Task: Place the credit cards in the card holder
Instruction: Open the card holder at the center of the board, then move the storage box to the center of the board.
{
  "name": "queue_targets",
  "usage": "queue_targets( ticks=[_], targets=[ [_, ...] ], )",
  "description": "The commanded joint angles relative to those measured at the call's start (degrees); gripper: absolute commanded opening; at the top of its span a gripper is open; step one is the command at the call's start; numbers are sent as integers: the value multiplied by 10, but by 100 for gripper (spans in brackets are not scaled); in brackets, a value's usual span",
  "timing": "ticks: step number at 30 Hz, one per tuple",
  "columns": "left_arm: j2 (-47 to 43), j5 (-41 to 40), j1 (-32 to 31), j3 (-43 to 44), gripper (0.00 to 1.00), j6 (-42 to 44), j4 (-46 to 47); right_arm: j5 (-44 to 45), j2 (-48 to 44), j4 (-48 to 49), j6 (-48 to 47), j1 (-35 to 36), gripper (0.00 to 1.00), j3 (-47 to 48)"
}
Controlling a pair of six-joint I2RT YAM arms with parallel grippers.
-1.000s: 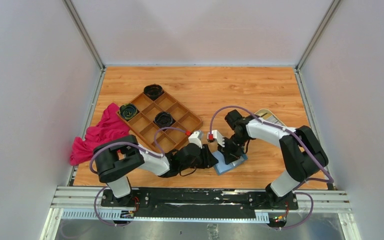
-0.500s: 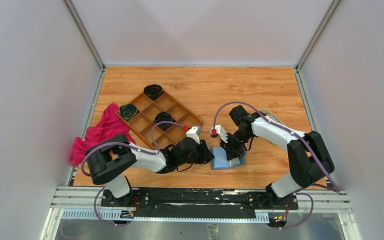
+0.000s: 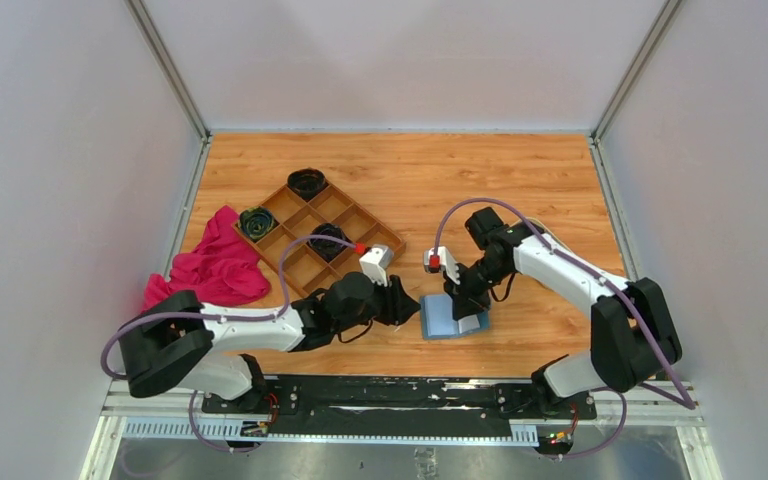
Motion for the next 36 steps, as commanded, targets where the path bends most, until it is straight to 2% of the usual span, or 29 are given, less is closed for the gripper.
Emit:
queue_targets(
  ticks=[1, 5, 9, 11, 14, 17, 25, 36],
  targets=[
    [-53, -27, 1, -9, 43, 60, -39, -22, -18, -19, -5, -8, 16, 13],
    [-110, -42, 2, -18, 45, 100, -59, -27, -23, -20, -5, -9, 17, 13],
    [-176, -64, 1, -38, 52, 132, -78, -26, -28, -19, -1, -10, 17, 14],
    [-210, -82, 1, -52, 60, 145, -83, -25, -27, -19, -1, -11, 17, 14],
    [-263, -105, 2, -78, 76, 155, -83, -20, -25, -18, 2, -12, 18, 15],
    [-301, -116, 4, -103, 99, 149, -83, -17, -29, -16, 3, -12, 18, 15],
    [-341, -75, 13, -132, 100, 135, -83, 6, -25, -6, 15, -14, 18, 13],
    [-319, -38, 12, -141, 100, 89, -81, 5, -25, -4, 16, -21, 19, 13]
  ],
)
